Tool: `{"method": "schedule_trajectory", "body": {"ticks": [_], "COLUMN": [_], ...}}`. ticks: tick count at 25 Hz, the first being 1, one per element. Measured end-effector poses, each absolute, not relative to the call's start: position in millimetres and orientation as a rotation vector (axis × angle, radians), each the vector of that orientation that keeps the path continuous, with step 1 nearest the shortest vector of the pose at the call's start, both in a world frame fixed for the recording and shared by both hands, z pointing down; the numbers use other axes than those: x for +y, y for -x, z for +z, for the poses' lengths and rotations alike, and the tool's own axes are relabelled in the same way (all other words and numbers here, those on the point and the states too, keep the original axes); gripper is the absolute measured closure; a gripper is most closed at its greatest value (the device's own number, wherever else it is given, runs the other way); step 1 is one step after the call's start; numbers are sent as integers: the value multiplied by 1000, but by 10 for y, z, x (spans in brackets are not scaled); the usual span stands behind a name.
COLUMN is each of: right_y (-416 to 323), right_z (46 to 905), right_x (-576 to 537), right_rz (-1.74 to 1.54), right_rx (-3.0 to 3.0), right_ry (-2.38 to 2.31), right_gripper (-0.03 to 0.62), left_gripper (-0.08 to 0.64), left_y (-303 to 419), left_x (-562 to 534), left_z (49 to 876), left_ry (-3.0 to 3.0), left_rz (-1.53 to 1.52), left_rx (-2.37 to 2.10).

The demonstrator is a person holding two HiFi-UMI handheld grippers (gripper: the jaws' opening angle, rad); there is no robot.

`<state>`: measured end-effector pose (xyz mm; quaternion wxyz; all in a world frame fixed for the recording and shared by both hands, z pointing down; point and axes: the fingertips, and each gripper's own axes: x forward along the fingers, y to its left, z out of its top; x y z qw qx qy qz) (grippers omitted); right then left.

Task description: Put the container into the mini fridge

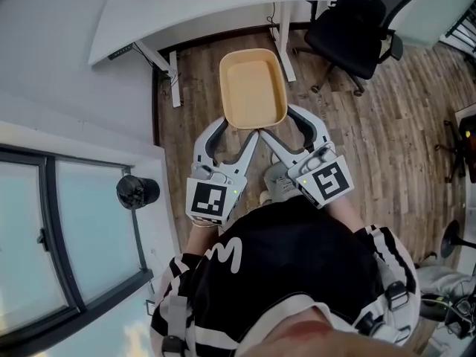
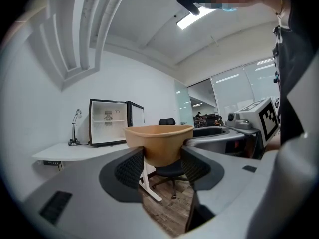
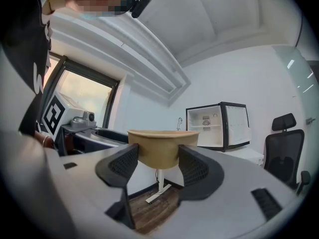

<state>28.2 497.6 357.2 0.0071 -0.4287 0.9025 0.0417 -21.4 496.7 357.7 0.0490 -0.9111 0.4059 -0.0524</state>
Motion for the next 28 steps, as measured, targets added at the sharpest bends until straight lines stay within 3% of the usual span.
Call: {"method": "schedule_trajectory", "body": {"ticks": [28], "right_y": [-195], "right_z": [3580], "right_x": [3657], "right_rz": [116], "right_rx": [2845], "right_ry": [1289], "right_gripper": [328], "left_gripper": [322], "left_y": [311], "left_x": [3694], "left_z": [3576], "left_ry": [2753], "left_rz": [-185], "left_rx": [1315]}}
